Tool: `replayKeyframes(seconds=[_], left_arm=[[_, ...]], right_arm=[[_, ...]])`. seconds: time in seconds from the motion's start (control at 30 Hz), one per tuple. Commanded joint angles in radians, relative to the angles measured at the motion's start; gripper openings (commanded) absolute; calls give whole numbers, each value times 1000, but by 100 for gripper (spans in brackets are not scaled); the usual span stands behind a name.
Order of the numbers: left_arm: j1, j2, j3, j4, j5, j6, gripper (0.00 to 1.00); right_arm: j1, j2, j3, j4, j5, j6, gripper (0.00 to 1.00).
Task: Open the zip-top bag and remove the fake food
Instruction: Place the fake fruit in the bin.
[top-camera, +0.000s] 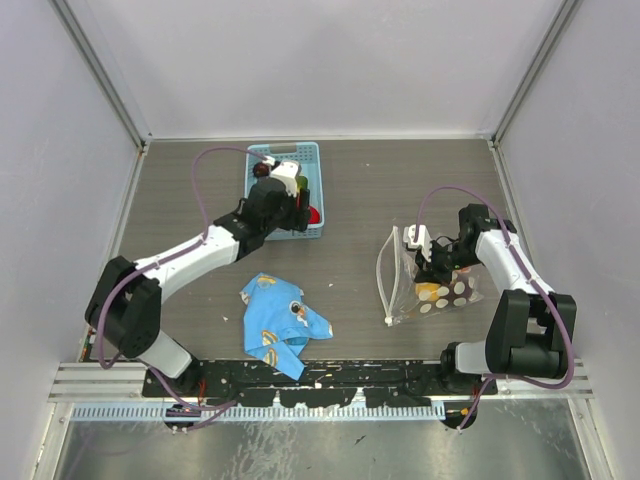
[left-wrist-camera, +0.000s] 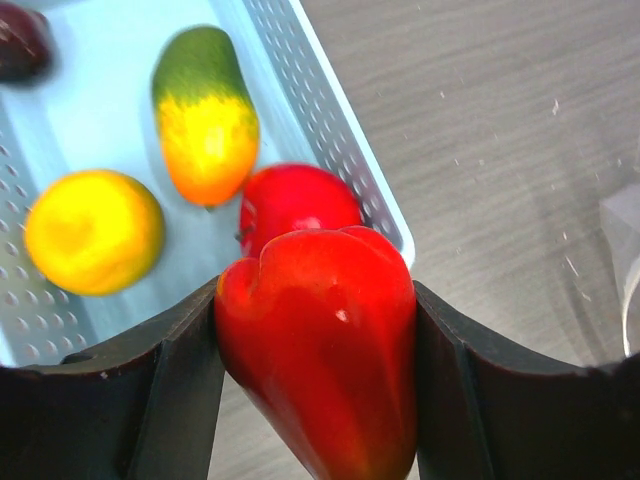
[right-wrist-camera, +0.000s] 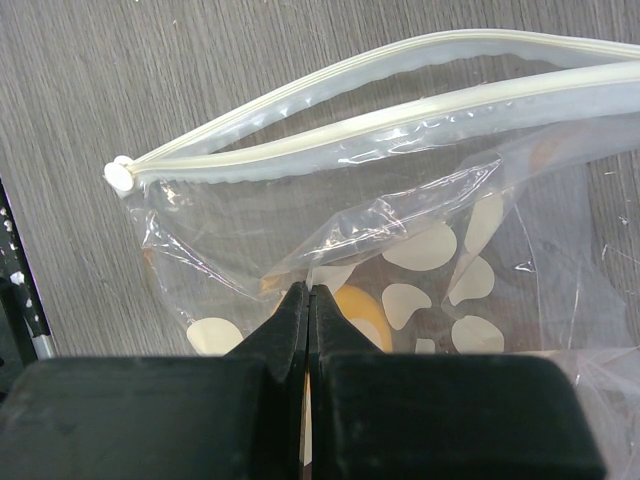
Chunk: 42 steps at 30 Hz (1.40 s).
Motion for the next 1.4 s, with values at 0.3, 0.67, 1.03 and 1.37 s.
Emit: replayKeyframes(seconds=[0.3,0.67,1.03,1.37], left_arm=[[180,159,252,-56,52,45,8],[270,315,405,-109,10,18,9],[276,485,588,-193,-187,70,17],[276,593,713,-260,-270,156,48]], right_arm=[[2,15,23,13,-6,11,1],[2,24,22,17,-5,12,1],[1,29,20,17,-3,13,1],[2,34,22,16,-3,13,1]])
